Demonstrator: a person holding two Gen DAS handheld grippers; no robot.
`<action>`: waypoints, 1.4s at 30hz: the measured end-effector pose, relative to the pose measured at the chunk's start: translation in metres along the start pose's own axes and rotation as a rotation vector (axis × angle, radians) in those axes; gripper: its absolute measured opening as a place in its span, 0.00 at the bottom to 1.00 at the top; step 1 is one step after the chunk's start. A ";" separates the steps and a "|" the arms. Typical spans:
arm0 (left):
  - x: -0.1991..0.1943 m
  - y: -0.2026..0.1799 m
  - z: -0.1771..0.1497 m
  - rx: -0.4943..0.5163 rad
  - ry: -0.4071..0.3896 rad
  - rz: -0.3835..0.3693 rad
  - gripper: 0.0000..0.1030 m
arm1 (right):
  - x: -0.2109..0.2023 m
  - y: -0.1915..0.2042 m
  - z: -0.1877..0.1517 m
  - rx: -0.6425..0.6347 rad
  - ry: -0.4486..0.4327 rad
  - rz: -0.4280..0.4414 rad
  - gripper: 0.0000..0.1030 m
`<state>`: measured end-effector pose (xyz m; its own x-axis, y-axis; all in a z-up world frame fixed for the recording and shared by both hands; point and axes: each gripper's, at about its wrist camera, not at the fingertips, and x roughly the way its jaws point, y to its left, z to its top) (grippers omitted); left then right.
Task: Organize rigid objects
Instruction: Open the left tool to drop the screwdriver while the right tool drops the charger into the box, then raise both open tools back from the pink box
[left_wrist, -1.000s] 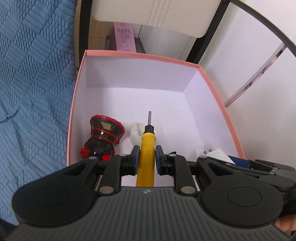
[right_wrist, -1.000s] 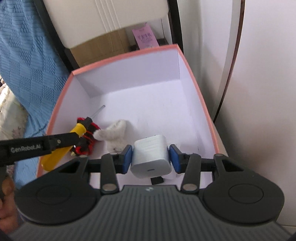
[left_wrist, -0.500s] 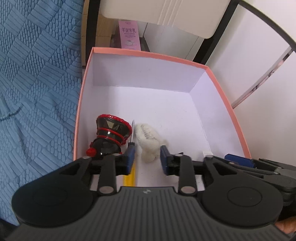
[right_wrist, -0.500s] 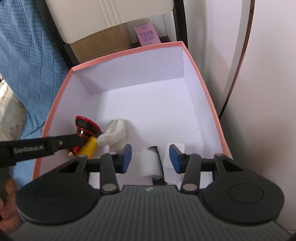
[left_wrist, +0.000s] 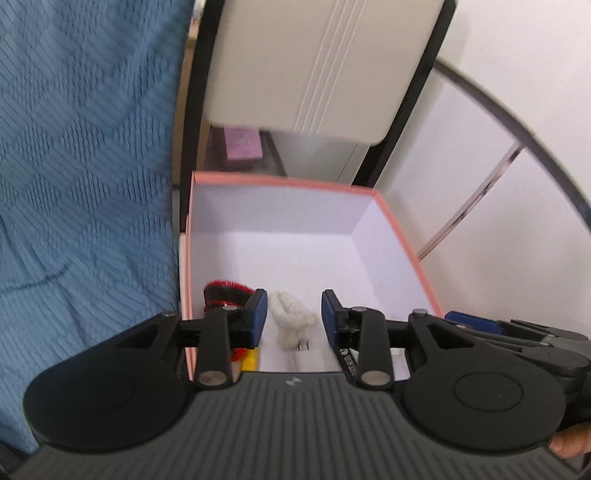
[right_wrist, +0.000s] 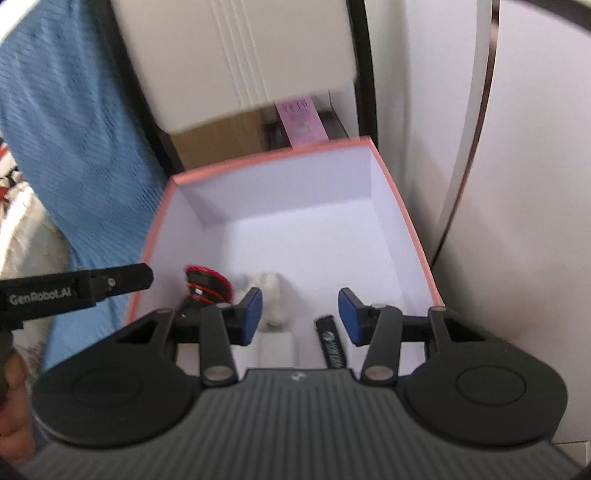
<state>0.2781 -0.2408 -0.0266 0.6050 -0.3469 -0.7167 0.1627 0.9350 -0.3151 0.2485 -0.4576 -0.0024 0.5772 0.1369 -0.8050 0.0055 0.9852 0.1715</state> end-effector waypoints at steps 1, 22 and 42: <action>-0.009 0.001 0.000 -0.004 -0.016 -0.004 0.36 | -0.008 0.004 -0.001 -0.002 -0.012 -0.002 0.47; -0.164 0.029 -0.041 0.014 -0.184 -0.100 0.48 | -0.143 0.085 -0.049 -0.081 -0.201 -0.063 0.47; -0.203 0.062 -0.080 0.037 -0.236 -0.032 0.91 | -0.178 0.105 -0.091 -0.094 -0.280 -0.115 1.00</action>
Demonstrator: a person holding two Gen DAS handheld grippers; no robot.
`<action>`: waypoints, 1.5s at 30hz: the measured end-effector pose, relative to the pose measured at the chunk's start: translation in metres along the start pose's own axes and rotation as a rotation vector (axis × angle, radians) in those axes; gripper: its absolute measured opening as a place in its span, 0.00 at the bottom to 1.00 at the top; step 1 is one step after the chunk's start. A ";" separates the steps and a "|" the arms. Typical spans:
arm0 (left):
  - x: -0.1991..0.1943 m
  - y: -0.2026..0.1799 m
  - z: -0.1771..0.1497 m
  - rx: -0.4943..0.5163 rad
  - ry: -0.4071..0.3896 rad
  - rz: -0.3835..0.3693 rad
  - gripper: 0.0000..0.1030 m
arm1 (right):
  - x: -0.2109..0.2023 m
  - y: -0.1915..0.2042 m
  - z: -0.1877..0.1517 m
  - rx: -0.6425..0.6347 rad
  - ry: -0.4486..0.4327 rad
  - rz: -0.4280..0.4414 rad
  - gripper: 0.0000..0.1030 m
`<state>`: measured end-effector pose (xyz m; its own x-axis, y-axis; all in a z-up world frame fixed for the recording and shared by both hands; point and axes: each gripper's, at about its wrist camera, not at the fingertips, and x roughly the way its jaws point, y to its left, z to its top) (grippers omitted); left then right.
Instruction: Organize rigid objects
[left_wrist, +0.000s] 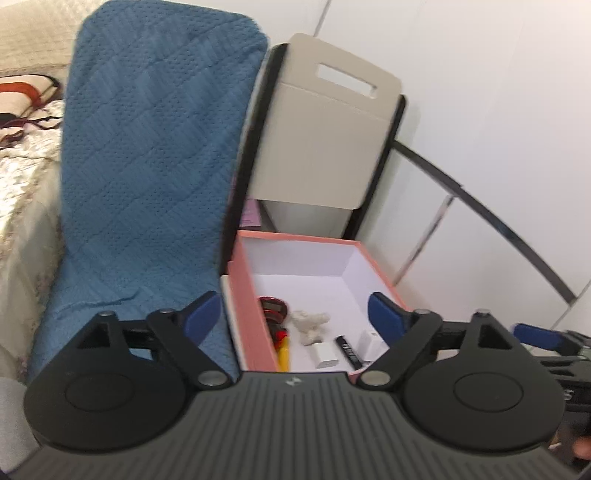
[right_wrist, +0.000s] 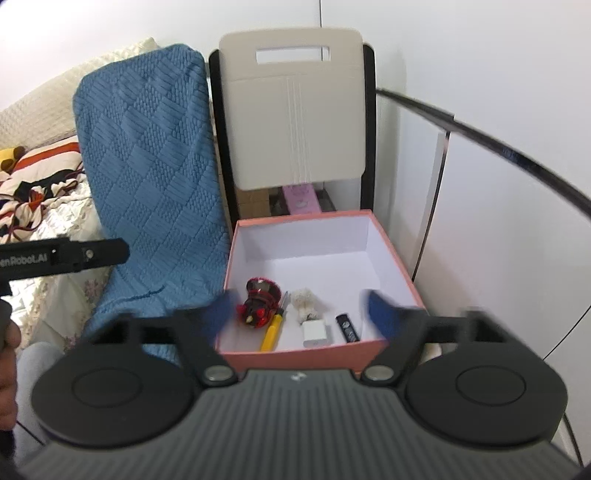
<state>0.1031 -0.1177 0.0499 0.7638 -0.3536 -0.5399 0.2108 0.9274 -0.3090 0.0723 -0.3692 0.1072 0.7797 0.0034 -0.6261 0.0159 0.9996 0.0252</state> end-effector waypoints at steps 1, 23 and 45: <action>0.001 0.000 -0.001 0.012 0.003 0.020 0.93 | -0.001 0.001 -0.001 -0.002 -0.002 -0.002 1.00; -0.005 0.004 -0.014 0.031 0.017 0.071 0.97 | -0.005 -0.003 -0.020 0.061 0.041 -0.003 1.00; -0.005 0.003 -0.018 0.053 0.022 0.107 0.97 | -0.004 0.000 -0.023 0.054 0.025 0.002 1.00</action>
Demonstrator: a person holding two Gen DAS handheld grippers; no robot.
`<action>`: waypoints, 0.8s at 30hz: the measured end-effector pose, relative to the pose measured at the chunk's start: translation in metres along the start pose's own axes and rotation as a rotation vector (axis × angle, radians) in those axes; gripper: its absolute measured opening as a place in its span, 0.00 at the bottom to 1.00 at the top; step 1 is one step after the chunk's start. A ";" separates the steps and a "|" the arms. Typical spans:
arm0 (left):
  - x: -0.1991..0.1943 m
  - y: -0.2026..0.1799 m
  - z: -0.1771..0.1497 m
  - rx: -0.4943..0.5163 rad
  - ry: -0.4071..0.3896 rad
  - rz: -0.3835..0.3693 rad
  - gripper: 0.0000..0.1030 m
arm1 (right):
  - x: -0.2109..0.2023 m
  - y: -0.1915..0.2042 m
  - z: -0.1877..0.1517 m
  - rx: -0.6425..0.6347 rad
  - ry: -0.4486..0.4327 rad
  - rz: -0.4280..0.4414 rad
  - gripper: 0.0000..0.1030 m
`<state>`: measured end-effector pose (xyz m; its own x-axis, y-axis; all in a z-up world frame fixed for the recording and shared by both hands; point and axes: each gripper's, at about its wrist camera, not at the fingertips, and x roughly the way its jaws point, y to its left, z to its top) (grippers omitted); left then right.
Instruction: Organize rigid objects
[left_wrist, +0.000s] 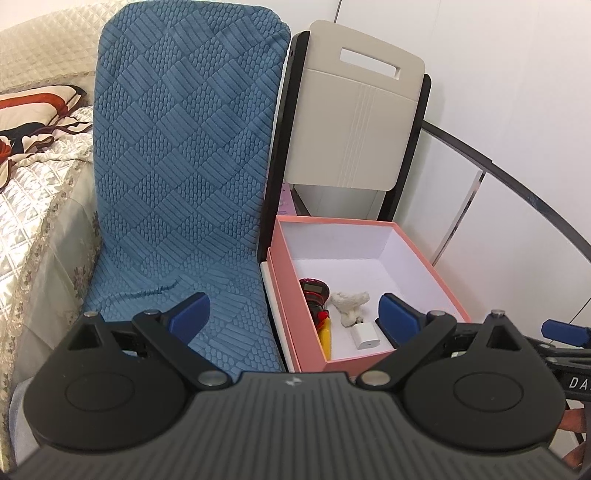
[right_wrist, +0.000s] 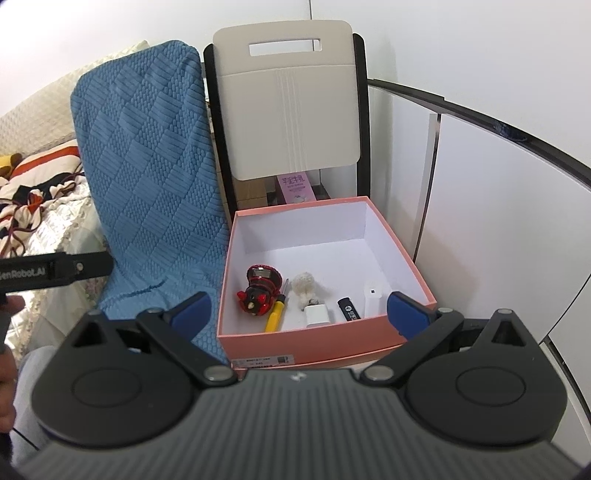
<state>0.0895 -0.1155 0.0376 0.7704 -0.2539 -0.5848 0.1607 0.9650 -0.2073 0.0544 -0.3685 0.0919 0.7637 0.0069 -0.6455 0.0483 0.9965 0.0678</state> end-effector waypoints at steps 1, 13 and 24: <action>0.000 0.000 0.000 0.002 0.000 0.002 0.97 | 0.000 0.000 0.000 0.000 0.001 0.000 1.00; 0.003 -0.003 -0.004 0.017 0.020 0.002 0.97 | 0.003 0.002 -0.002 -0.017 0.015 -0.016 1.00; 0.005 -0.002 -0.003 0.009 0.025 -0.005 0.97 | 0.000 0.003 -0.002 -0.023 0.003 -0.024 1.00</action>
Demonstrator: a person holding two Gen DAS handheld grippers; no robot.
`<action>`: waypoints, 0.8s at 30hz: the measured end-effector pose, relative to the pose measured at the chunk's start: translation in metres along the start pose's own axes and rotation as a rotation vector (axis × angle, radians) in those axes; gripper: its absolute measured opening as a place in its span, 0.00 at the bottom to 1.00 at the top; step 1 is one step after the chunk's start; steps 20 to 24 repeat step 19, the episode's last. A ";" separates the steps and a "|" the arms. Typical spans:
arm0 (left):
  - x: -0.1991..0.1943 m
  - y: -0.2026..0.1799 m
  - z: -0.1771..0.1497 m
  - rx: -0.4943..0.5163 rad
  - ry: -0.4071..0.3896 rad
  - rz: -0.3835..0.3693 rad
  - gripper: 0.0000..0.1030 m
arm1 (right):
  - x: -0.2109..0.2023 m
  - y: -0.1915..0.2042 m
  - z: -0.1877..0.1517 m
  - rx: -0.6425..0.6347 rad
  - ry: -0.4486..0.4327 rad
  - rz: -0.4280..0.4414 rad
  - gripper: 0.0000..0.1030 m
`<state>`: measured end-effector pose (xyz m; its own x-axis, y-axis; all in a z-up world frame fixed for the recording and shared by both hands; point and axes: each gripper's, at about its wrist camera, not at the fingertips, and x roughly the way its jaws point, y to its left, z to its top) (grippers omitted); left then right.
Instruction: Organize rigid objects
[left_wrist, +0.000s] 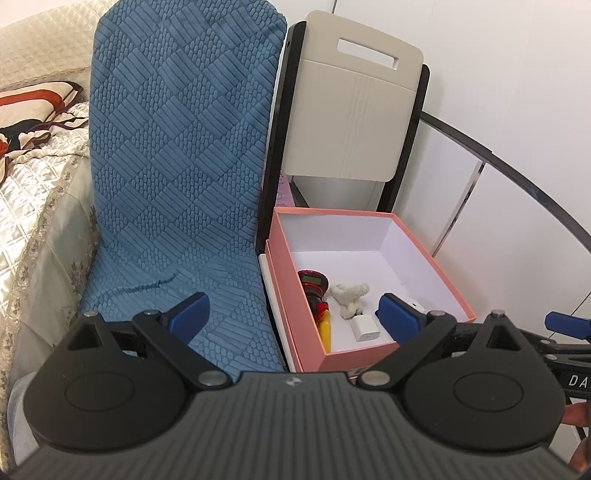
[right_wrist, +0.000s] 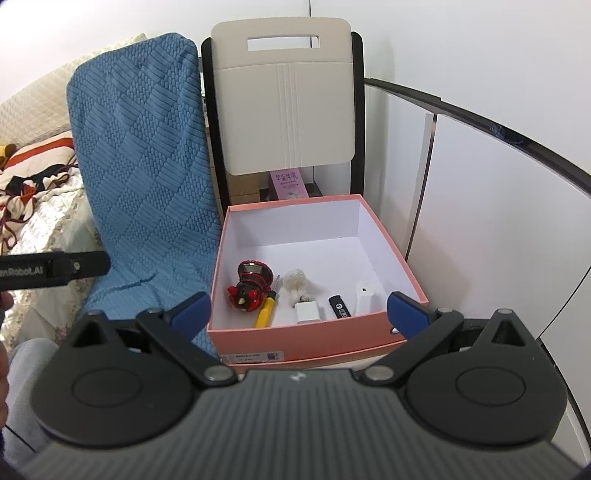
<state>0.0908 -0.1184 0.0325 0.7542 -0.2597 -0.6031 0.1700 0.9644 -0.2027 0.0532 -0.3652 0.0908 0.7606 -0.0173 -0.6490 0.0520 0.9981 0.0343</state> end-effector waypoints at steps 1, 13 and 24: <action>0.000 0.000 0.000 0.001 -0.001 0.000 0.97 | 0.000 0.000 0.000 -0.001 0.000 0.002 1.00; -0.001 0.002 0.000 -0.015 -0.005 0.001 0.97 | -0.001 0.003 0.001 -0.011 -0.005 0.002 1.00; -0.001 0.001 -0.002 -0.013 -0.006 0.000 0.97 | -0.001 0.003 0.000 -0.004 -0.002 0.005 1.00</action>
